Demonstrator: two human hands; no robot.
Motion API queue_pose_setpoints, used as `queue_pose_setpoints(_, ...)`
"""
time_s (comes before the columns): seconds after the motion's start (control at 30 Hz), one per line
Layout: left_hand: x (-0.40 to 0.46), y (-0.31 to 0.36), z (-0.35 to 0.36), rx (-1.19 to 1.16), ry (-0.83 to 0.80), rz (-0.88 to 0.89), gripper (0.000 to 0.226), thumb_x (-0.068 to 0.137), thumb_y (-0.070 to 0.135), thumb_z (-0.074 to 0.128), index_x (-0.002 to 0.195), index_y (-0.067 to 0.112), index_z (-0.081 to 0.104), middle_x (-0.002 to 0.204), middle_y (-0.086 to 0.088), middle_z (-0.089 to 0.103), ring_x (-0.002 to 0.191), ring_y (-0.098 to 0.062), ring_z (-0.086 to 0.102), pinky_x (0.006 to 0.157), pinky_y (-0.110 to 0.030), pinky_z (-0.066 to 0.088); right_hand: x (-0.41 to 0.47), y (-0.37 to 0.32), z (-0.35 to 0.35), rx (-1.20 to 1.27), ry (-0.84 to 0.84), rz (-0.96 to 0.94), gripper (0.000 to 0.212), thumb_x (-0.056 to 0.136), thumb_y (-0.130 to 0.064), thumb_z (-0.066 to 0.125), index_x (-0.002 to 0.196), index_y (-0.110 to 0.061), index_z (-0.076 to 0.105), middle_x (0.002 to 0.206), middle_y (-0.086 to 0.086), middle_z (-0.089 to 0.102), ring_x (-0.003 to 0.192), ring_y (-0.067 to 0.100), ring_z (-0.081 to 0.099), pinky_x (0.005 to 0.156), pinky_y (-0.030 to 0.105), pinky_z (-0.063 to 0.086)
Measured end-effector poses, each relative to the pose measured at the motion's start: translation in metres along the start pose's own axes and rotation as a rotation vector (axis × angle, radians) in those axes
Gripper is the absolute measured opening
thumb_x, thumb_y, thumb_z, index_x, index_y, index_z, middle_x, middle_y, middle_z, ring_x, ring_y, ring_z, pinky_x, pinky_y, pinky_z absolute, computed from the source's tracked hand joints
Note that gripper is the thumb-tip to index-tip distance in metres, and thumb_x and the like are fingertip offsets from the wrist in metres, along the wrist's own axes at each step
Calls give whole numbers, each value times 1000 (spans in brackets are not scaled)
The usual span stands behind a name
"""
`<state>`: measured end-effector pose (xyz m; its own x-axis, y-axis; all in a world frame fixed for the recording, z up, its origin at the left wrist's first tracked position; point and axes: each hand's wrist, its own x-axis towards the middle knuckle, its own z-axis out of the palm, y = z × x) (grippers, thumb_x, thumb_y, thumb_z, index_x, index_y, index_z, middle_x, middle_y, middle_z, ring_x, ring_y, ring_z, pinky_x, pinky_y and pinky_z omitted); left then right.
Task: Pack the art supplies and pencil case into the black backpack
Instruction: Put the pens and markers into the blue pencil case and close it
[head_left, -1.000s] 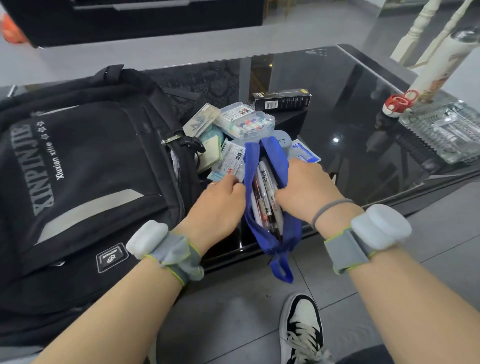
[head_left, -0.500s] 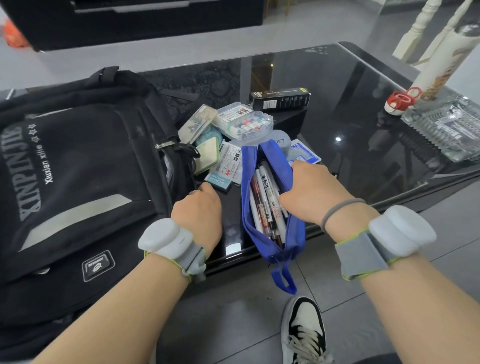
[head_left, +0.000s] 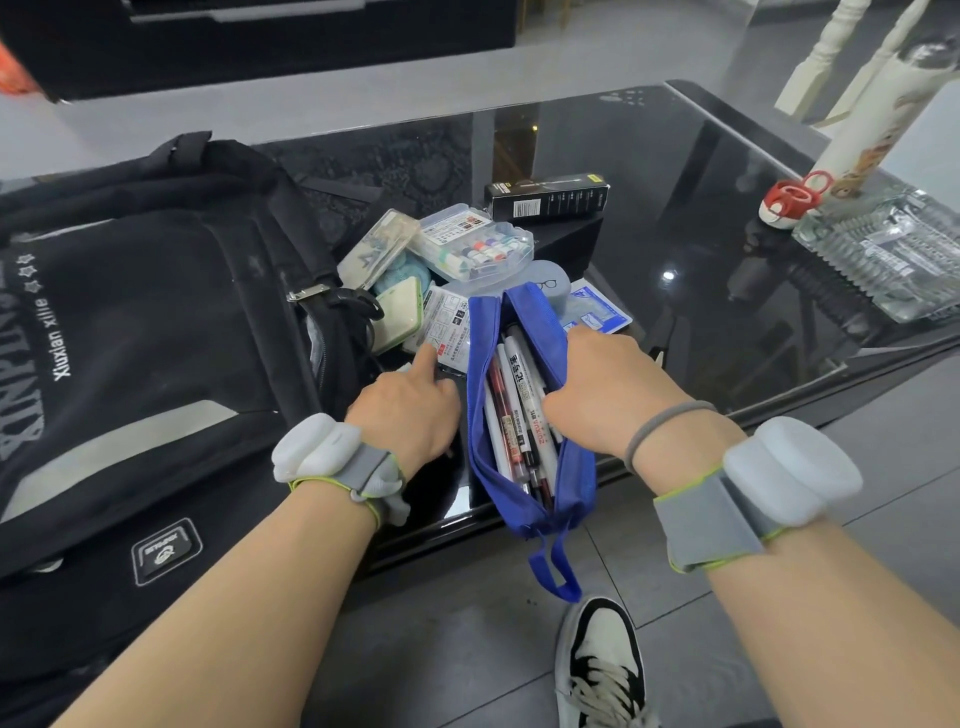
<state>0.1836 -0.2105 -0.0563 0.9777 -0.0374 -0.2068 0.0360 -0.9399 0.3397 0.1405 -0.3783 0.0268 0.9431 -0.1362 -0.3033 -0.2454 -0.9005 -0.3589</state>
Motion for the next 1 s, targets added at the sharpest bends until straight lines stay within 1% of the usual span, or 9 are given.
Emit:
queue_pose_setpoints(0.3,-8,3,-9,141,-60,5,27,97,32,46,120,17,45,112,-21,64,103,-42,61,76,-36,42,-1,-1,-1,14,-25,-1,18,87,-12,55,99,-11,43,93,7,49,60,15,44,47,24,30)
queue_pose_setpoints(0.37,-13,4,-14,86,-83,-1,23,98,30,43,117,16,44,105,-20,65,94,-39,65,76,-35,45,-1,-1,0,17,-22,-10,18,87,-12,56,99,-11,43,92,6,49,61,15,44,47,24,30)
queue_pose_setpoints(0.47,-24,2,-21,-20,-180,-22,15,100,27,37,106,16,45,83,-10,60,58,-31,68,63,-32,55,-2,-2,1,12,-22,-9,18,85,-11,56,97,-11,43,87,5,48,60,14,43,47,24,30)
queue_pose_setpoints(0.6,-41,2,-46,-267,-178,29,19,104,25,38,102,9,49,72,-3,56,78,-39,73,62,-40,60,-4,-2,1,3,-20,-8,19,85,-12,57,98,-10,43,84,3,46,61,15,45,47,24,31)
queue_pose_setpoints(0.67,-51,4,-62,-273,-118,132,16,101,21,39,93,10,48,65,1,52,67,-34,71,64,-39,56,-5,-3,2,5,-12,-18,20,85,-13,58,97,-10,43,84,3,46,62,15,45,47,25,31)
queue_pose_setpoints(0.73,-64,10,-77,-453,-67,181,17,94,28,38,89,15,49,59,5,49,56,-27,57,59,-40,49,-6,-3,4,3,-8,-22,21,85,-14,58,96,-10,41,87,5,46,62,15,43,48,26,29)
queue_pose_setpoints(0.83,-86,24,-90,-706,-161,284,18,86,30,38,89,24,54,63,-1,46,54,-21,44,49,-36,39,-7,-5,5,-2,-3,-23,19,85,-13,56,94,-10,40,88,6,45,67,21,46,49,26,30)
queue_pose_setpoints(0.93,-97,37,-82,-654,-260,394,18,94,23,43,95,30,59,67,-3,53,58,-19,52,61,-39,50,-6,-6,8,17,20,-63,16,84,-16,54,94,-10,42,96,11,52,80,30,53,56,31,36)
queue_pose_setpoints(1.0,-96,40,-69,-659,-362,313,14,97,20,45,100,29,56,69,2,58,58,-19,63,67,-39,61,-5,-4,10,37,23,-89,17,84,-19,55,93,-9,45,98,13,56,81,31,55,59,32,37)
